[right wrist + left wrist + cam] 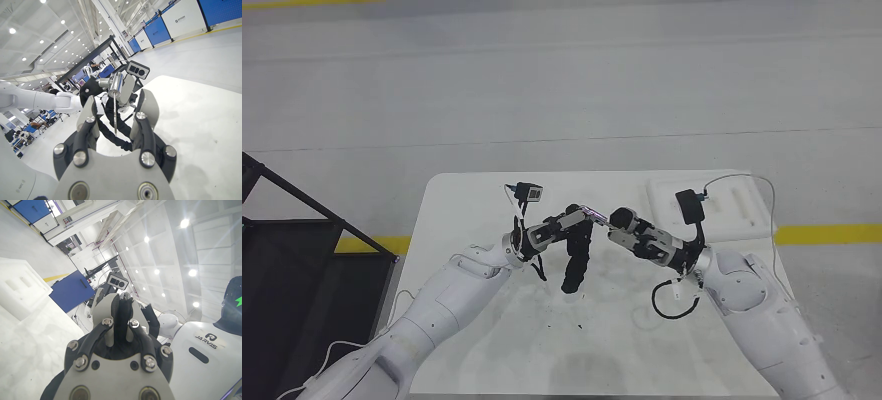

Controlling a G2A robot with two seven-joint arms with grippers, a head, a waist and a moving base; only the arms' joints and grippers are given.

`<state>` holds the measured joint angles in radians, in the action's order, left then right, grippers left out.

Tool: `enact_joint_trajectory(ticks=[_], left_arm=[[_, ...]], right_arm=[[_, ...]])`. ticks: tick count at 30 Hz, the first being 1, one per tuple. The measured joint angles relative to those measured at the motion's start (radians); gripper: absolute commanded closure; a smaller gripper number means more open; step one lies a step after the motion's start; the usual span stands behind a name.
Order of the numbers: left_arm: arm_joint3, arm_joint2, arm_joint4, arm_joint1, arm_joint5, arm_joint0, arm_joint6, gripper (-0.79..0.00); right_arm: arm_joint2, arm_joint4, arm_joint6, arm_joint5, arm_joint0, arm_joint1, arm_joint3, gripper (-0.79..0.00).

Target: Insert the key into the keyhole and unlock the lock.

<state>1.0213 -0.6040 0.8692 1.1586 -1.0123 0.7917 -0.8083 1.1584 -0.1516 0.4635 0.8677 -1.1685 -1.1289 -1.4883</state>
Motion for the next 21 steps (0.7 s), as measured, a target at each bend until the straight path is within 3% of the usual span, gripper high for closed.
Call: enact_joint_trajectory(ticks=[10, 21], left_arm=[[0.000, 0.000, 0.000, 0.000, 0.000, 0.000, 0.000, 0.000], [0.000, 0.000, 0.000, 0.000, 0.000, 0.000, 0.000, 0.000]], right_arm=[[0.007, 0.005, -0.010, 0.000, -0.011, 0.003, 0.004, -0.785], [0.094, 0.176, 0.044, -0.124, -0.182, 0.032, -0.106, -0.785]])
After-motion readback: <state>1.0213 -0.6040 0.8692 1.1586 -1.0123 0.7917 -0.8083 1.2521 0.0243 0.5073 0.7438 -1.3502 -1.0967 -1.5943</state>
